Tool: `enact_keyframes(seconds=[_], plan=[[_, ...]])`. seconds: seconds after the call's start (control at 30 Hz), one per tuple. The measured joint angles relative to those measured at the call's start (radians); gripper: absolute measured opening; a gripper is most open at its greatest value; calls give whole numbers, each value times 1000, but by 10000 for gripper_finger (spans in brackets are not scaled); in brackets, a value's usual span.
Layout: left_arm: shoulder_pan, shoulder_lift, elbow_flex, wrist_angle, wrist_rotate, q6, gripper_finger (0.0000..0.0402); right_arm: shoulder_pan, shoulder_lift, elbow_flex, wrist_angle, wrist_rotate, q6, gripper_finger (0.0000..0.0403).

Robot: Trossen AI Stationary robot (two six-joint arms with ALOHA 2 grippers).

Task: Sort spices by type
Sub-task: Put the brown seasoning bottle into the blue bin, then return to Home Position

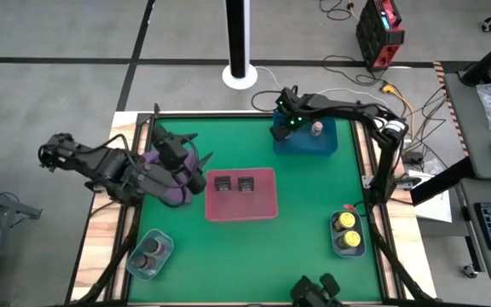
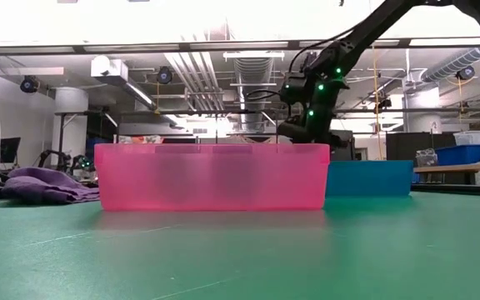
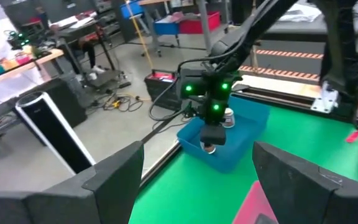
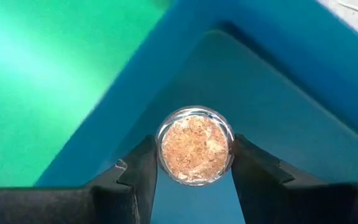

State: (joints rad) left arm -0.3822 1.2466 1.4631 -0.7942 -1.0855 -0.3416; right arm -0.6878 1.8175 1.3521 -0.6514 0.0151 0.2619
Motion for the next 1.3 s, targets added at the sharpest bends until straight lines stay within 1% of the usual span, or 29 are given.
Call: enact_keyframes(seconds=[0.17, 0.27, 0.53, 0.93, 1.17, 1.3], plan=[[39, 6, 0, 4, 0, -11, 283, -9, 12, -1, 18, 12, 6, 163], [62, 14, 0, 8, 0, -11, 283, -16, 12, -1, 49, 19, -2, 171], [100, 18, 0, 9, 2, -12, 283, -25, 12, -2, 53, 11, 10, 191], [103, 18, 0, 17, 3, -12, 283, -27, 3, -3, 20, 10, 16, 246], [103, 18, 0, 17, 4, -7, 283, -31, -82, 21, -25, 11, 18, 274], [103, 20, 0, 17, 5, -7, 283, -18, -180, 26, -37, 10, 18, 278]])
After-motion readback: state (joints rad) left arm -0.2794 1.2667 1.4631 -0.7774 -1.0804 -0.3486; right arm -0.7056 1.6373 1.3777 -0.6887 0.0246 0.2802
